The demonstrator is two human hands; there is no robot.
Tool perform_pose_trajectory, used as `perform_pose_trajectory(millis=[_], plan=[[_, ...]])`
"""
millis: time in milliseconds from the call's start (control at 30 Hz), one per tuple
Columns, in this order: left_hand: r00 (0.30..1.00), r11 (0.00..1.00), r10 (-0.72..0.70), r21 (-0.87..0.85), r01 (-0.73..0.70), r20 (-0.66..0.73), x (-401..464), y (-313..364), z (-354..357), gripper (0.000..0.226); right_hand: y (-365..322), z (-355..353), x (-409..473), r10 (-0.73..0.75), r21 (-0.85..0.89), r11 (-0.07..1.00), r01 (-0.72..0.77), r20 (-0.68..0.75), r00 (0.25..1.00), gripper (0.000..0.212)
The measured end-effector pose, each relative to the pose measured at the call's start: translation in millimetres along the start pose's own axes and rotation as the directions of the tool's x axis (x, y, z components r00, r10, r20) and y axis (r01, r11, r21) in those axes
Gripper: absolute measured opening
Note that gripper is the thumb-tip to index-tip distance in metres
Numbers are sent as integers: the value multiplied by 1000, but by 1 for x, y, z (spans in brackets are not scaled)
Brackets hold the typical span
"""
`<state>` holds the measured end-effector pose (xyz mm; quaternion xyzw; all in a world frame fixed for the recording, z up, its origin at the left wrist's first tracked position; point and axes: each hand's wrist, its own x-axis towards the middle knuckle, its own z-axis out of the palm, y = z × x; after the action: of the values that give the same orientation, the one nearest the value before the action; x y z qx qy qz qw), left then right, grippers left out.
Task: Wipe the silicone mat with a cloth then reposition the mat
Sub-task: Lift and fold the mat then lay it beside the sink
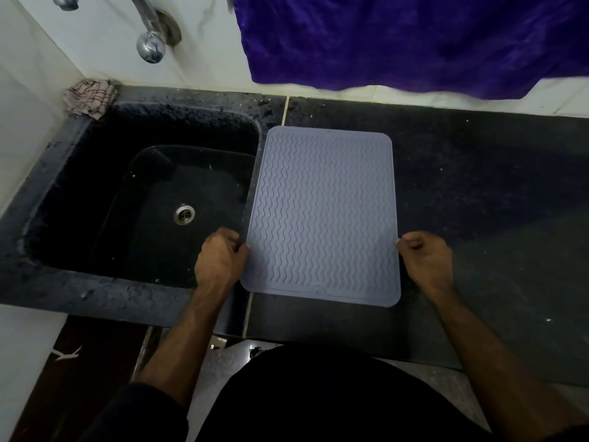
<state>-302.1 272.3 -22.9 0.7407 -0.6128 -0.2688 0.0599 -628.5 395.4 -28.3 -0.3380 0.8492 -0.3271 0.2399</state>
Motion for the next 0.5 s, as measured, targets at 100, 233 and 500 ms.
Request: perform_pose_trajectory(millis=[100, 233, 500], plan=[[940, 937, 342, 71, -341, 6, 4, 17, -2, 67, -12, -1, 12, -278, -233, 934, 270, 0, 961, 26], [761, 759, 528, 192, -622, 376, 27, 65, -1, 112, -43, 18, 44, -334, -290, 858, 424, 312, 889, 66], [685, 683, 415, 292, -669, 598, 42, 86, 9, 122, -53, 40, 78, -124, -496, 702, 512, 622, 773, 106]])
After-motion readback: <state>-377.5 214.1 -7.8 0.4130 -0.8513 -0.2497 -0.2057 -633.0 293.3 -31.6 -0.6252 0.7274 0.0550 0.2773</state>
